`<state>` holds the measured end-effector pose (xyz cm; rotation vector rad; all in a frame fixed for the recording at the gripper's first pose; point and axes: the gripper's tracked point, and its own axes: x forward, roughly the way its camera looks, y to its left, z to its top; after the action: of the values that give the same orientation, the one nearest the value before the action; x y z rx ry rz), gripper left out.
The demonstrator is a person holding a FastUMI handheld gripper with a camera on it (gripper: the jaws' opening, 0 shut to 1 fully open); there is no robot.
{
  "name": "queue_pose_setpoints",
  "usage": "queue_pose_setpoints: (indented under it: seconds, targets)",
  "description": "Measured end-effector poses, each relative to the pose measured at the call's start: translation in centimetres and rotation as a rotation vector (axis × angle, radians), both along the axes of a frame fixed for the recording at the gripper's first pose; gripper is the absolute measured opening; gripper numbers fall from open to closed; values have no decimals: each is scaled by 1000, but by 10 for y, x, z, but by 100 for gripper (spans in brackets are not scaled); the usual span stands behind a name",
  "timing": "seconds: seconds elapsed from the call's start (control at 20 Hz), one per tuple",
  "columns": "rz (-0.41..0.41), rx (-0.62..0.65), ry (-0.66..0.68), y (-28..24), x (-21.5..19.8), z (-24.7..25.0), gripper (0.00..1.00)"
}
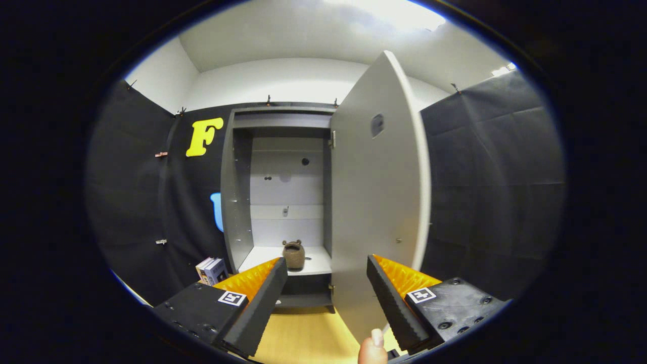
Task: Open the shoe cabinet door, grab the shoes and put them into the shoe cabinet, then close the shoe cabinet door.
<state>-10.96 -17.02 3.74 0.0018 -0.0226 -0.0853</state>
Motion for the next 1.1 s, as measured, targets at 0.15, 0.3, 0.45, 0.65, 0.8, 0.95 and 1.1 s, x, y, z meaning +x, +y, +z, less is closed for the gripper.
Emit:
queue_pose_setpoints:
  seconds: [0.15,0.3,0.45,0.65,0.8,0.95,1.1]
  targets:
    - [-36,7,10,-40,-13,-3,99]
    - [-62,14,28,-79,-18,-7,99]
    - [-96,16,25,-119,-14,-8,99]
    - [-133,58,44,-170,6,-19,99]
    - [-117,60,76,-184,47,-44,98]
    - [-95,29,69,-199,77,-42,98]
    - [-67,64,17,-203,104,-29,98]
